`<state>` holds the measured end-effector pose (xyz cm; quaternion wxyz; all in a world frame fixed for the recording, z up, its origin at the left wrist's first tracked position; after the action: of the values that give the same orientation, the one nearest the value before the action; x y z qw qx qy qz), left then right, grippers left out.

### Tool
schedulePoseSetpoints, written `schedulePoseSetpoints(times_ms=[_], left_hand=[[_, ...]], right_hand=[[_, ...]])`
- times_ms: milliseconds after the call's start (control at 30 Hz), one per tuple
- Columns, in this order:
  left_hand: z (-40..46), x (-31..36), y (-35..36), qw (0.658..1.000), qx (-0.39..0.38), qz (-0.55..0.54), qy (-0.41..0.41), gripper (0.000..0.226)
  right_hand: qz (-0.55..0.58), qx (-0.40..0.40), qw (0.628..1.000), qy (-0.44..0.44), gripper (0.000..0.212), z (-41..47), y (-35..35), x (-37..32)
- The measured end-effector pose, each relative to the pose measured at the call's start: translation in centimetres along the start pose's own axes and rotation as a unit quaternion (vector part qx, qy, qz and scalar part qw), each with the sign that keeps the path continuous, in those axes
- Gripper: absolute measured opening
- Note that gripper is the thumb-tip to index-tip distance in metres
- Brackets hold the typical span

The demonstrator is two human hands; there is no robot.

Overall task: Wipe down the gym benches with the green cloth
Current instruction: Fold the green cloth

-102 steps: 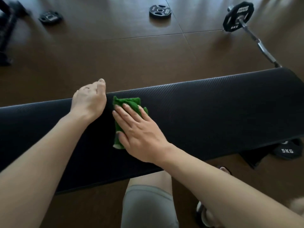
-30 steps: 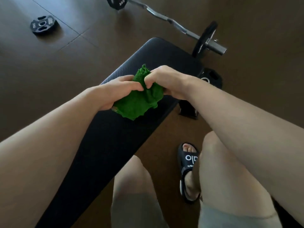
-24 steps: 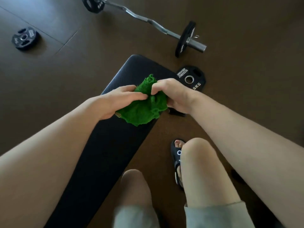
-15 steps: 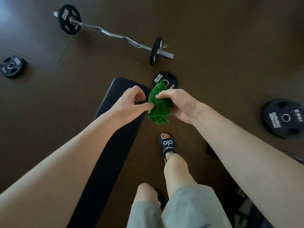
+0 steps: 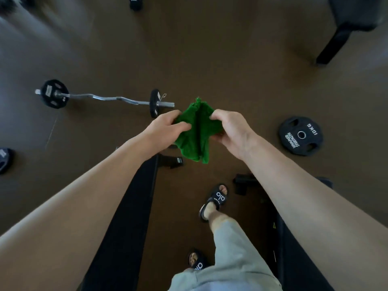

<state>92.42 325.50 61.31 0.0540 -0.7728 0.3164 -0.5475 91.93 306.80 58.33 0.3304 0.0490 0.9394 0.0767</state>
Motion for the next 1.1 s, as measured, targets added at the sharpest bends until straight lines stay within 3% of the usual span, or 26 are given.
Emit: schedulePoseSetpoints(times_ms=[100, 200, 300, 467, 567, 733, 867, 1000, 1100], left_hand=[[4.5, 3.6, -0.2, 0.992, -0.038, 0.112, 0.031, 0.015], [8.3, 7.4, -0.4, 0.961, -0.1, 0.245, 0.079, 0.006], [11.8, 11.6, 0.1, 0.926, -0.131, 0.327, 0.136, 0.009], [16.8, 17.6, 1.7, 0.913, -0.143, 0.328, 0.198, 0.006], [19.4, 20.2, 3.4, 0.91, -0.148, 0.319, 0.219, 0.007], [23.5, 23.7, 6.7, 0.898, -0.176, 0.342, 0.213, 0.013], [27.5, 26.6, 9.3, 0.888, -0.202, 0.357, 0.211, 0.021], [32.6, 29.8, 12.2, 0.891, -0.227, 0.309, 0.244, 0.021], [36.7, 32.3, 13.9, 0.882, -0.253, 0.286, 0.278, 0.024]], right_hand=[[-0.178, 0.111, 0.976, -0.054, 0.024, 0.3, -5.5, -3.8], [-0.39, 0.161, 0.899, -0.115, 0.023, 0.5, -9.8, -7.2], [-0.486, 0.182, 0.84, -0.159, 0.019, 0.6, -13.2, -10.2], [-0.326, 0.185, 0.921, -0.106, 0.018, -1.2, -18.3, -14.0], [-0.225, 0.208, 0.948, -0.09, 0.022, -2.3, -20.9, -15.1], [-0.177, 0.273, 0.943, -0.073, 0.015, -1.1, -23.9, -16.0], [-0.07, 0.336, 0.938, -0.054, 0.007, 0.7, -25.5, -17.9], [0.158, 0.267, 0.949, -0.057, 0.009, 3.6, -26.1, -21.7], [0.226, 0.268, 0.934, -0.073, 0.016, 5.8, -27.1, -25.1]])
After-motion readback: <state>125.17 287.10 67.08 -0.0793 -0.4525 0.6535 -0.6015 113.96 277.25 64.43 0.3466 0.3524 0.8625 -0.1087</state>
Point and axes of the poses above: each hand's wrist, its own z-axis towards the middle knuckle, its own y-axis out of the palm, x = y × z, the point moved 1 cm from there along z, towards the middle knuckle, and after that the axes turned 12 degrees about y, right-handed, at the moved point
